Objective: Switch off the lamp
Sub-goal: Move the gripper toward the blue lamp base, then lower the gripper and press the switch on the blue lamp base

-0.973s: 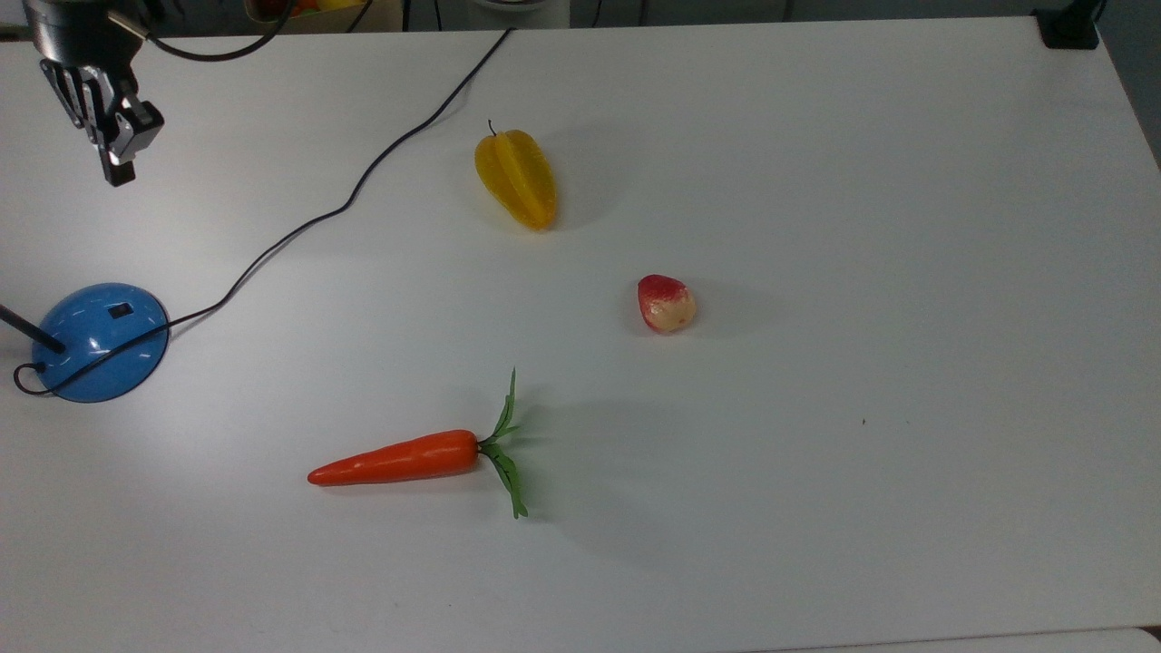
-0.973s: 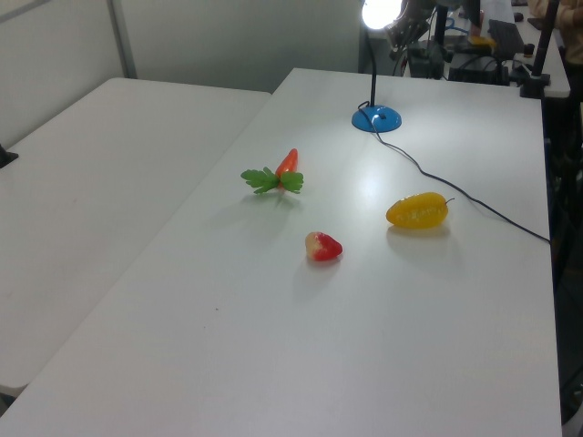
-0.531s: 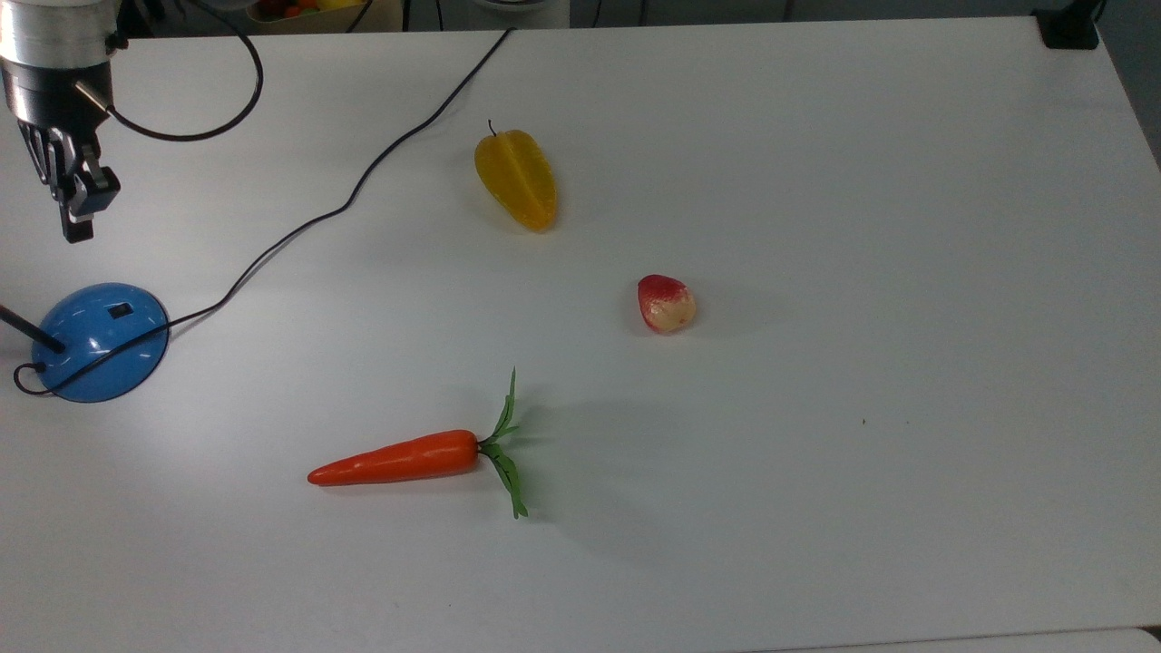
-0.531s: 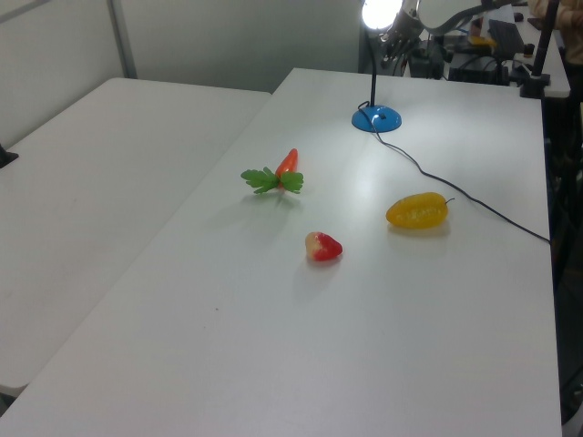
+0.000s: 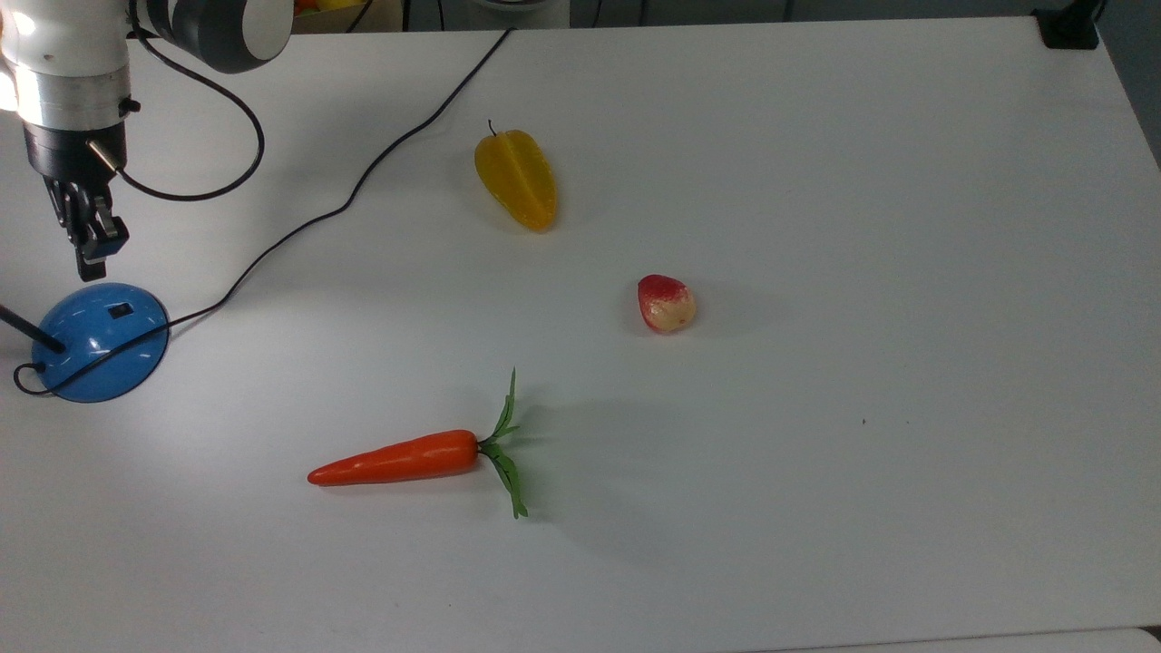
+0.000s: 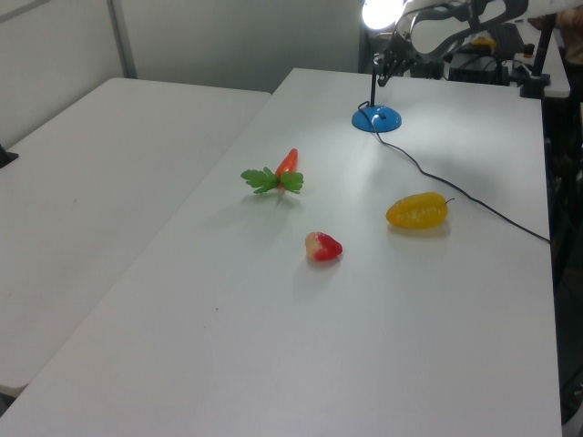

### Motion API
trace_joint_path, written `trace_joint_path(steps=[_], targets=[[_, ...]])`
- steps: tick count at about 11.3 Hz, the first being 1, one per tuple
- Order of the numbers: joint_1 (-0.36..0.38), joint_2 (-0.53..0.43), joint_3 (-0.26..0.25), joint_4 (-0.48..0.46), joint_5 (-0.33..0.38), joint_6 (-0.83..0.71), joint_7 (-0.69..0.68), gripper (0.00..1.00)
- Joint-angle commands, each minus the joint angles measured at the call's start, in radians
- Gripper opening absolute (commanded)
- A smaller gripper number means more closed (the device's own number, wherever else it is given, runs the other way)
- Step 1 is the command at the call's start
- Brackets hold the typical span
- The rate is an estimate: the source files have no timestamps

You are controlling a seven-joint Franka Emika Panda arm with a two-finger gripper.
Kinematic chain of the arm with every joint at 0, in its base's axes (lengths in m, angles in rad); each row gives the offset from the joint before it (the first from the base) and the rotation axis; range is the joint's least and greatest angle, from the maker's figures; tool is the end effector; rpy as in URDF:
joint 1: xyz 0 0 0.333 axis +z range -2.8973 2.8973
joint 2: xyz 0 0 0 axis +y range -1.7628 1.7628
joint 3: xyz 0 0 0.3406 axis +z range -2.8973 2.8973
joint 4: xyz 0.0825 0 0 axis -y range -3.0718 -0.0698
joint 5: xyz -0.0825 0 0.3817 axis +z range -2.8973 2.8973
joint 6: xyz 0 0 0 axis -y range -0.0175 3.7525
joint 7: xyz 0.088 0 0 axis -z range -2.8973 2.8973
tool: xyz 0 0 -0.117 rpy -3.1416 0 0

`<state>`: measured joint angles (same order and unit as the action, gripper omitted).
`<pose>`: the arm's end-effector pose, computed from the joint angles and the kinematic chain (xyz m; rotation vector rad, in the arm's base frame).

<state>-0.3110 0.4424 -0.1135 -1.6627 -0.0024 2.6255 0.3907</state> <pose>0.6659 -0.2873 0.4261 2.7530 -1.1471 0.7970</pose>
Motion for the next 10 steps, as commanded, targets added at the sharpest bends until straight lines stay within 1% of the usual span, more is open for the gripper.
trace_joint_path(steps=[1, 2, 3, 6, 8, 10], targets=[[0.006, 0.024, -0.006, -0.005, -0.005, 0.048, 0.042, 0.00], [0.001, 0.038, -0.008, -0.005, -0.004, 0.050, 0.046, 0.00], [0.000, 0.050, -0.023, -0.005, -0.002, 0.050, 0.050, 0.00], [0.000, 0.065, -0.041, -0.025, -0.004, 0.063, 0.065, 0.00], [-0.002, 0.084, -0.043, -0.046, -0.004, 0.122, 0.065, 0.00], [0.000, 0.099, -0.045, -0.042, -0.010, 0.126, 0.062, 0.00]])
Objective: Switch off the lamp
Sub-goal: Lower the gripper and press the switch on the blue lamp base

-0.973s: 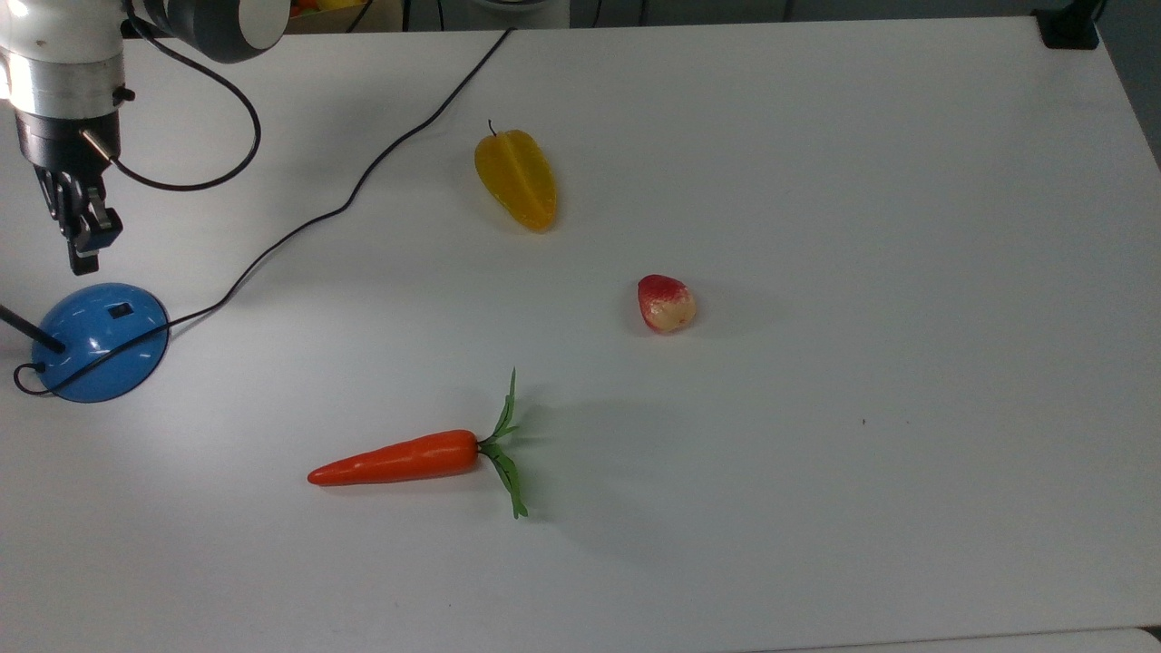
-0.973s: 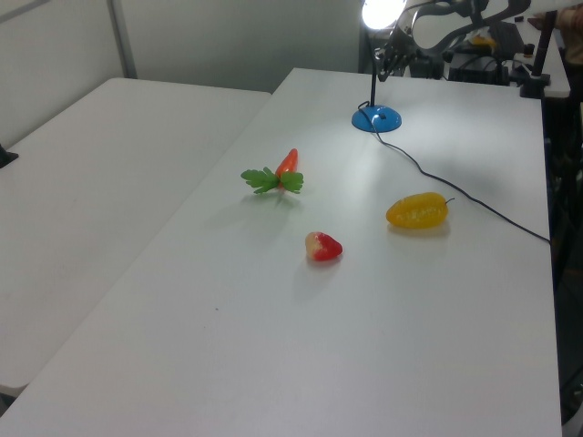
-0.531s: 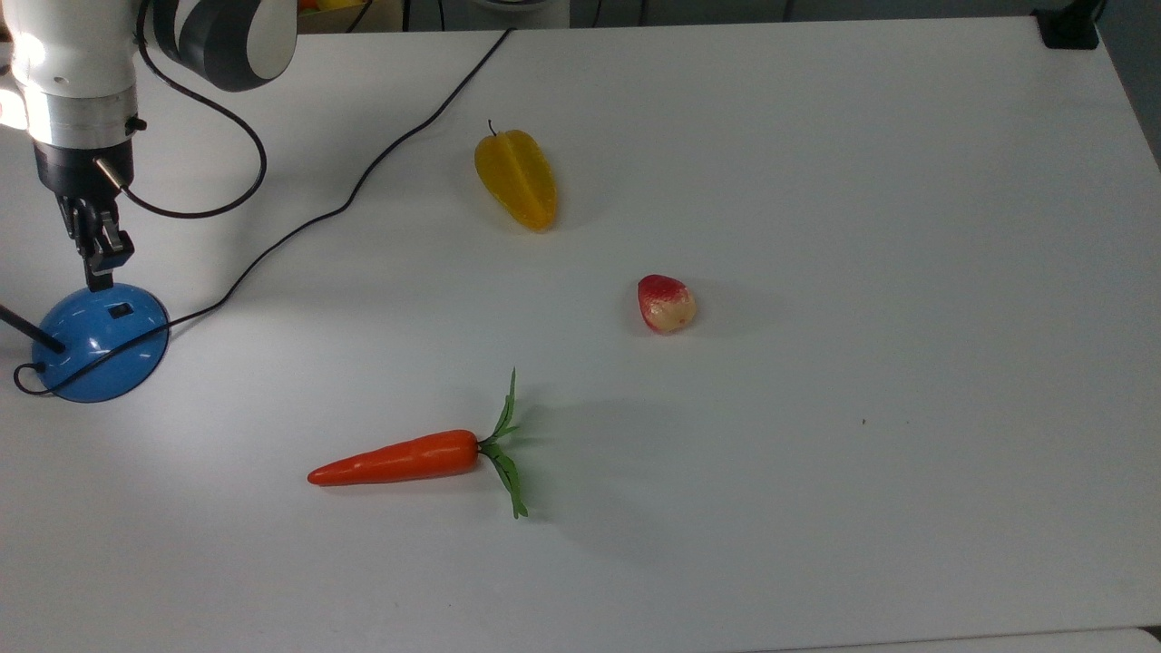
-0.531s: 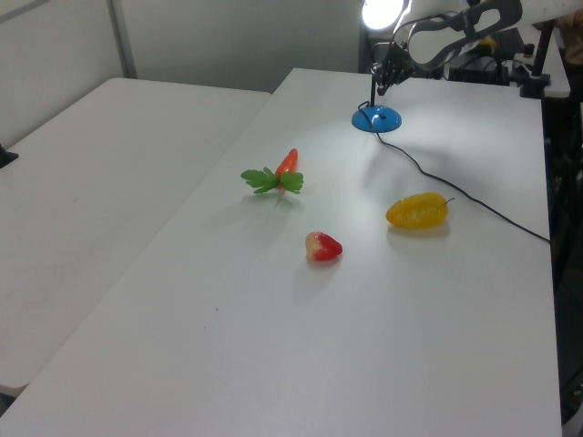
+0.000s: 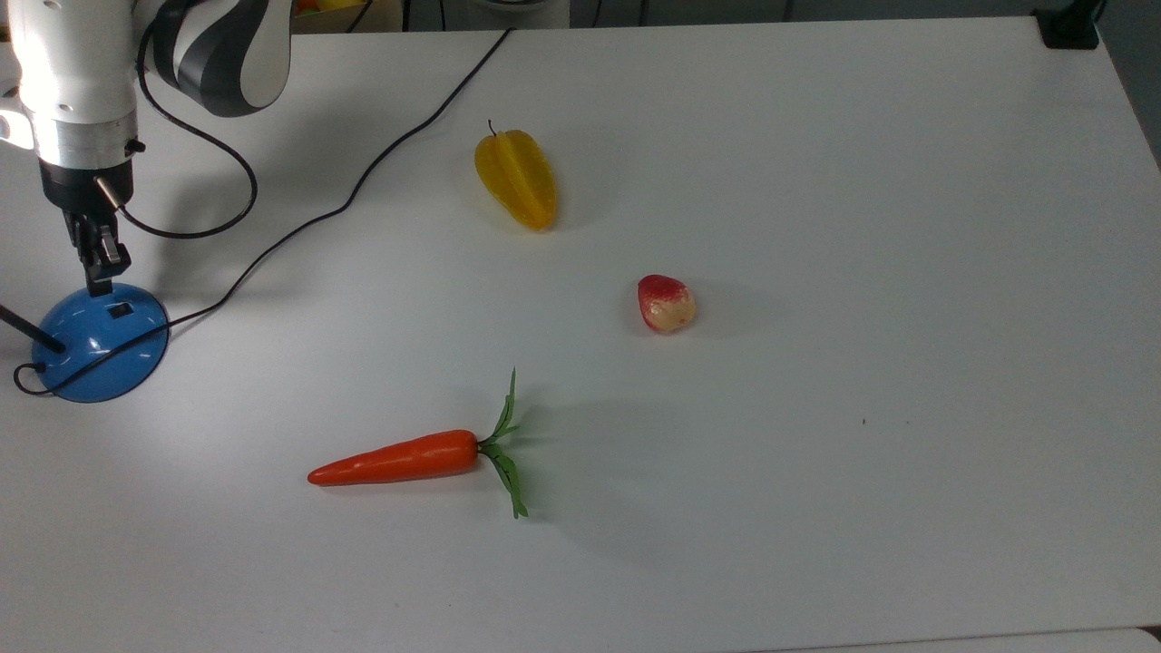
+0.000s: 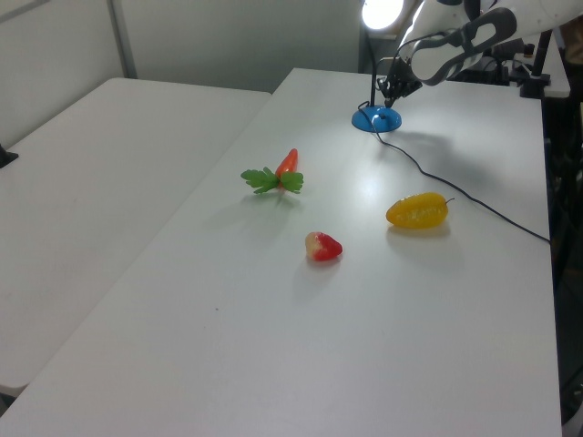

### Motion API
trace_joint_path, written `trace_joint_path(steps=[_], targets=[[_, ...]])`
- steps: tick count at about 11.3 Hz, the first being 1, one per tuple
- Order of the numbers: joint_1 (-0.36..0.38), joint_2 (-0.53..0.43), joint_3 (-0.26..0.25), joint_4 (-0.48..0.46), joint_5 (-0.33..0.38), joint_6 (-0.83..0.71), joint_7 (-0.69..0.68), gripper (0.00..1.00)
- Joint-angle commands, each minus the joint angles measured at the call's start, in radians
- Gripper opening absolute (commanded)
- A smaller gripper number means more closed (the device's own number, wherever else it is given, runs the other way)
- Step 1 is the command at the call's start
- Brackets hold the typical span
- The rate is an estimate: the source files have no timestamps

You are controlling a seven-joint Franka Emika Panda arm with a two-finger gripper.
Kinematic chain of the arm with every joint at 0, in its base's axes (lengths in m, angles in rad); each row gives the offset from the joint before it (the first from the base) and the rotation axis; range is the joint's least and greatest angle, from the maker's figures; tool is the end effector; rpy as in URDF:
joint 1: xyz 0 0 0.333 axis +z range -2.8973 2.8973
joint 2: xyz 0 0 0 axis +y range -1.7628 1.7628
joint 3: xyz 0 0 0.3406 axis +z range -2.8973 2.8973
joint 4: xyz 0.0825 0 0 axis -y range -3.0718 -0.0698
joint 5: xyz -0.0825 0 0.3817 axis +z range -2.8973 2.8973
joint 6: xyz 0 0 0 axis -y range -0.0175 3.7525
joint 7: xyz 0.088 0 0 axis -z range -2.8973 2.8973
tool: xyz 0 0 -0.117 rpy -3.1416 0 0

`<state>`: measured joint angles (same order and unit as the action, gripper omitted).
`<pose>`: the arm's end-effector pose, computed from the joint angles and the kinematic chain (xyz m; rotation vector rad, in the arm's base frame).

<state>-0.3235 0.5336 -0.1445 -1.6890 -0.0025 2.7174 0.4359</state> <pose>0.6594 -0.3147 0.3604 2.6986 -1.2430 0.7568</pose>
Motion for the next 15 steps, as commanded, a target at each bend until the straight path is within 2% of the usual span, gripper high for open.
trace_joint_path(steps=[1, 10, 15], targets=[[0.012, 0.008, -0.014, -0.017, -0.025, 0.036, 0.014, 0.00], [0.024, 0.019, -0.014, -0.006, -0.088, 0.038, -0.005, 0.00], [0.024, 0.039, -0.014, 0.023, -0.091, 0.039, -0.005, 0.00]])
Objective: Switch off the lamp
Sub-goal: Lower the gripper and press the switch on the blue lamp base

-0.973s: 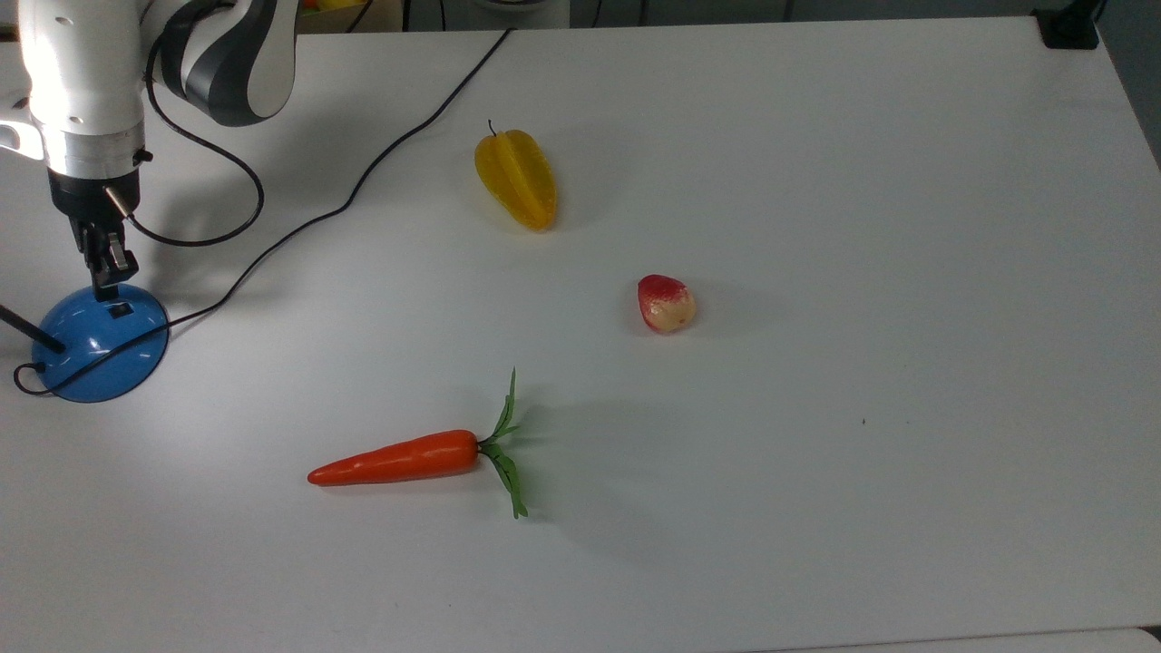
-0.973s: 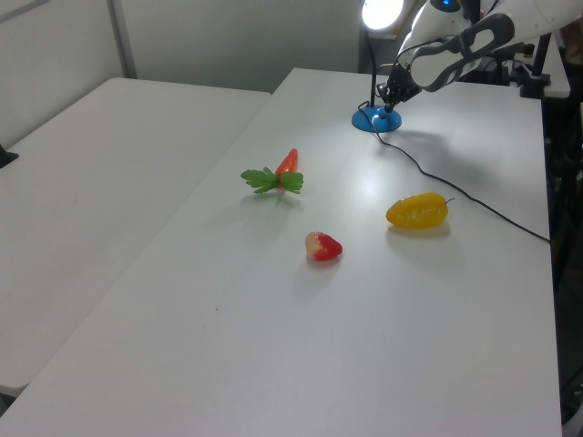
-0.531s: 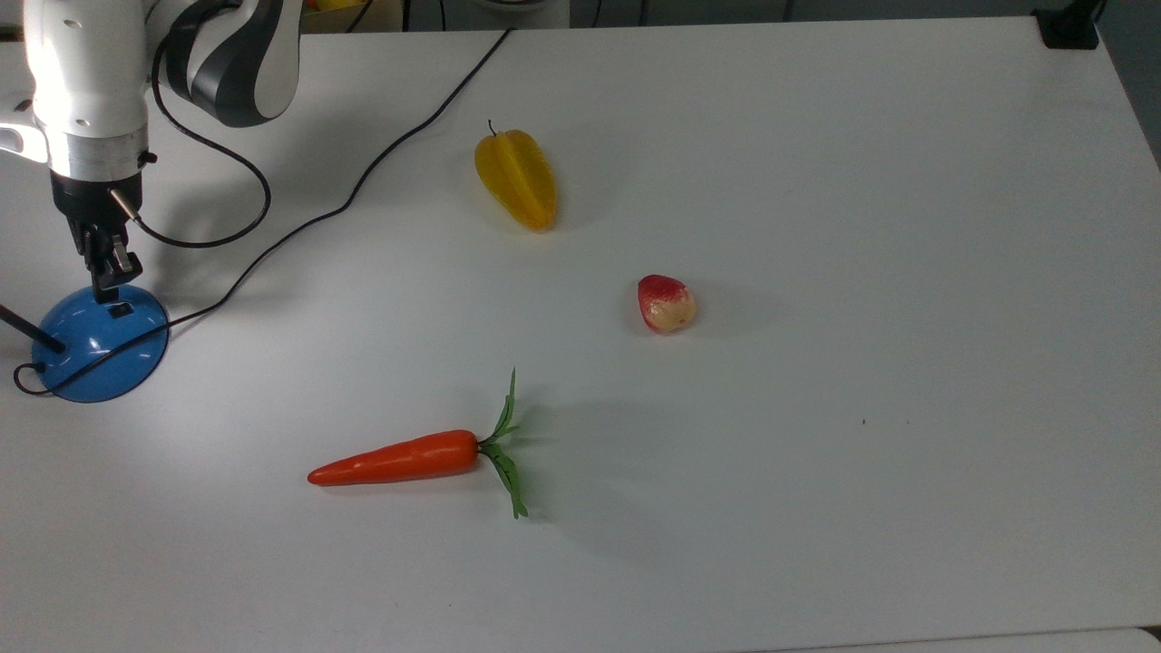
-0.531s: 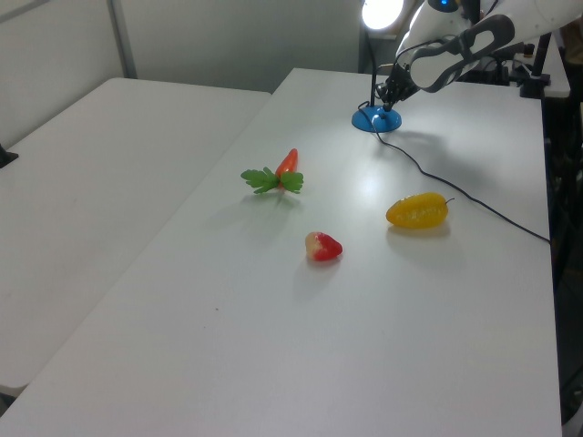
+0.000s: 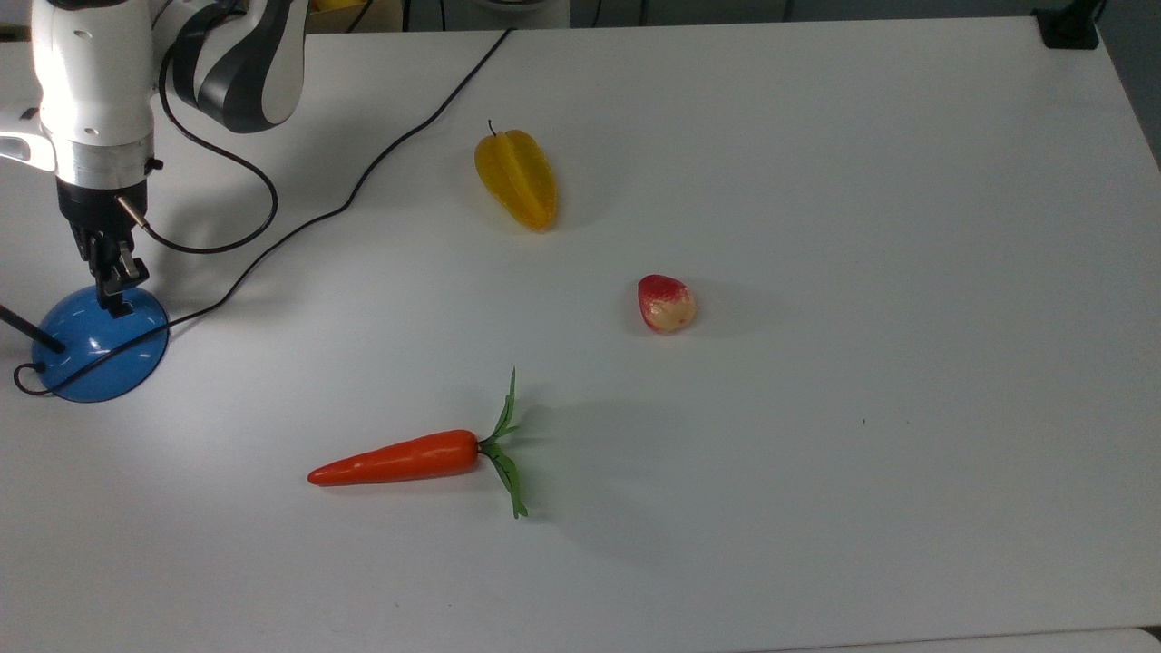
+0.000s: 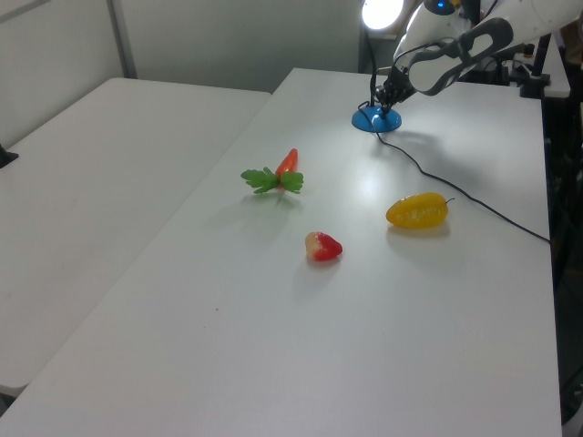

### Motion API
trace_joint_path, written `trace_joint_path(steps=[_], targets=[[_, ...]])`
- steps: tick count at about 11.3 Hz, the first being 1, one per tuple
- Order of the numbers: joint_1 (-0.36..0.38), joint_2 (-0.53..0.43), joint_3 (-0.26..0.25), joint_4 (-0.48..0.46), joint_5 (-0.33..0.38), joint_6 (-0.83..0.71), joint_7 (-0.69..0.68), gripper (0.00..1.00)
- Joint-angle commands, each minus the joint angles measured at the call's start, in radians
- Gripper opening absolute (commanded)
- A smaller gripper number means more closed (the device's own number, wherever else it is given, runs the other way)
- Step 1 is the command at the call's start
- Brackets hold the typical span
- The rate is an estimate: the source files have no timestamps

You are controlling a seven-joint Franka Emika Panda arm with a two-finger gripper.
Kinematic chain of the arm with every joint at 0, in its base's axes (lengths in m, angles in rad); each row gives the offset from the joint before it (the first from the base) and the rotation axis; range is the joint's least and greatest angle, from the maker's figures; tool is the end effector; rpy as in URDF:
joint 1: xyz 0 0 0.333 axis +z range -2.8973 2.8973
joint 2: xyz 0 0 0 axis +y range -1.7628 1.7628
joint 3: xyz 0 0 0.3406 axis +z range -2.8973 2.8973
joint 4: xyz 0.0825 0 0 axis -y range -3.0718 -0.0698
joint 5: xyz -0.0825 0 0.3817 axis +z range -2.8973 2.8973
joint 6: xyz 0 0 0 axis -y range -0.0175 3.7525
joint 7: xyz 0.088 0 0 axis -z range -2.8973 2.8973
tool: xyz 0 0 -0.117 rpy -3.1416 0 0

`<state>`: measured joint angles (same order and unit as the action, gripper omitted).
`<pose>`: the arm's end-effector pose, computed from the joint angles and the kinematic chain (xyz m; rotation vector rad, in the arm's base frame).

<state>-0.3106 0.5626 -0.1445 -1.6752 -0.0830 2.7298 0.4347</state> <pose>0.6689 -0.3049 0.3473 2.7050 -1.1128 0.7381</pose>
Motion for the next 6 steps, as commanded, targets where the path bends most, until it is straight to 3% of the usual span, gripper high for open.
trace_joint_path(steps=[1, 6], targets=[[0.011, 0.019, -0.014, 0.011, -0.011, 0.027, -0.004, 0.00], [0.027, 0.045, -0.014, 0.034, -0.011, 0.027, 0.001, 0.00]])
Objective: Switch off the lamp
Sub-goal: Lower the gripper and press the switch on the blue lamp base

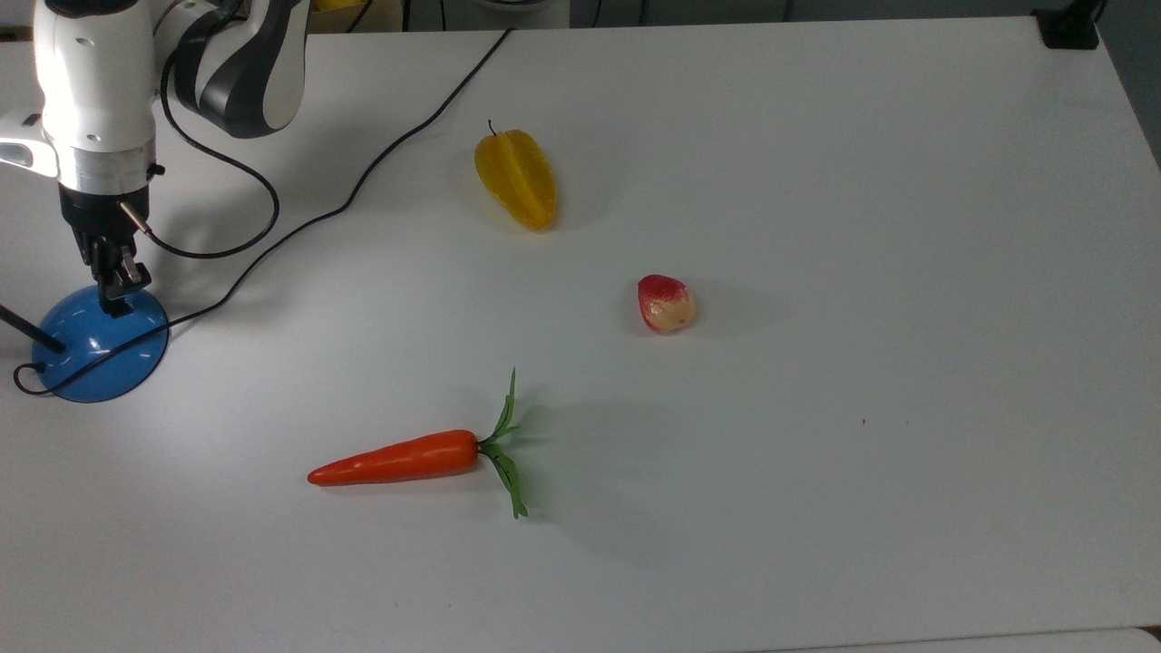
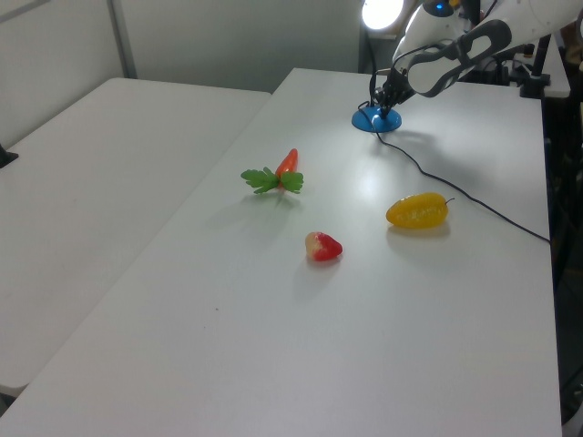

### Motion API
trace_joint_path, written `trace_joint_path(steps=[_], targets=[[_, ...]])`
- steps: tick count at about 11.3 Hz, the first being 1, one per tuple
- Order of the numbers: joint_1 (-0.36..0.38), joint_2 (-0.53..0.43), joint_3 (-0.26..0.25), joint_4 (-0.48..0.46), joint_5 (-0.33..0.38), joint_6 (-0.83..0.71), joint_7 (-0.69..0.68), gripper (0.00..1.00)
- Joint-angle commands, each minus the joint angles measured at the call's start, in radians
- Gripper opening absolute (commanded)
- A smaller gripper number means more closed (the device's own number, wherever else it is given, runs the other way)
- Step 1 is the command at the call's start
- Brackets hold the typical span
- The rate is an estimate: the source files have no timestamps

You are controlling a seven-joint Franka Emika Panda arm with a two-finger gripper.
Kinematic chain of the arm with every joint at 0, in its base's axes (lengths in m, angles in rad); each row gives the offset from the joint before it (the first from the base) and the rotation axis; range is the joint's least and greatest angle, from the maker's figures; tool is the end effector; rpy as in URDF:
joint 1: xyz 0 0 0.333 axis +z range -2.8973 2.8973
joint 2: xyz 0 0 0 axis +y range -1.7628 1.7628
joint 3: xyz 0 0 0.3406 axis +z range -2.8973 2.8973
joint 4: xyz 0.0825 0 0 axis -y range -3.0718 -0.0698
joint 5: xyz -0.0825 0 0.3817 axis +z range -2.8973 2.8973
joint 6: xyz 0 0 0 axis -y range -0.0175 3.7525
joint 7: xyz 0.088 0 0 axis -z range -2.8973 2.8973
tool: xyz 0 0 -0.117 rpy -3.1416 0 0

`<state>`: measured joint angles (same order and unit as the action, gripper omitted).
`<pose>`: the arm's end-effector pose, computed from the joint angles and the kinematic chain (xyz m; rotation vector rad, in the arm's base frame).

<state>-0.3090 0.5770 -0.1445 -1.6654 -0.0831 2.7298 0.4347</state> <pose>0.6717 -0.3045 0.3415 2.7073 -1.1088 0.7314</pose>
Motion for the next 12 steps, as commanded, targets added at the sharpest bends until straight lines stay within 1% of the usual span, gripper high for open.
trace_joint_path(steps=[1, 4, 5, 8, 12], targets=[[0.025, 0.034, -0.014, 0.027, -0.010, 0.027, -0.001, 0.00], [0.027, 0.034, -0.014, 0.024, -0.052, 0.027, 0.001, 0.00], [0.027, 0.034, -0.012, 0.016, -0.076, 0.027, 0.001, 0.00], [0.027, 0.030, -0.012, -0.034, -0.136, 0.025, -0.002, 0.00], [0.028, 0.020, -0.014, -0.091, -0.159, 0.025, -0.002, 0.00]])
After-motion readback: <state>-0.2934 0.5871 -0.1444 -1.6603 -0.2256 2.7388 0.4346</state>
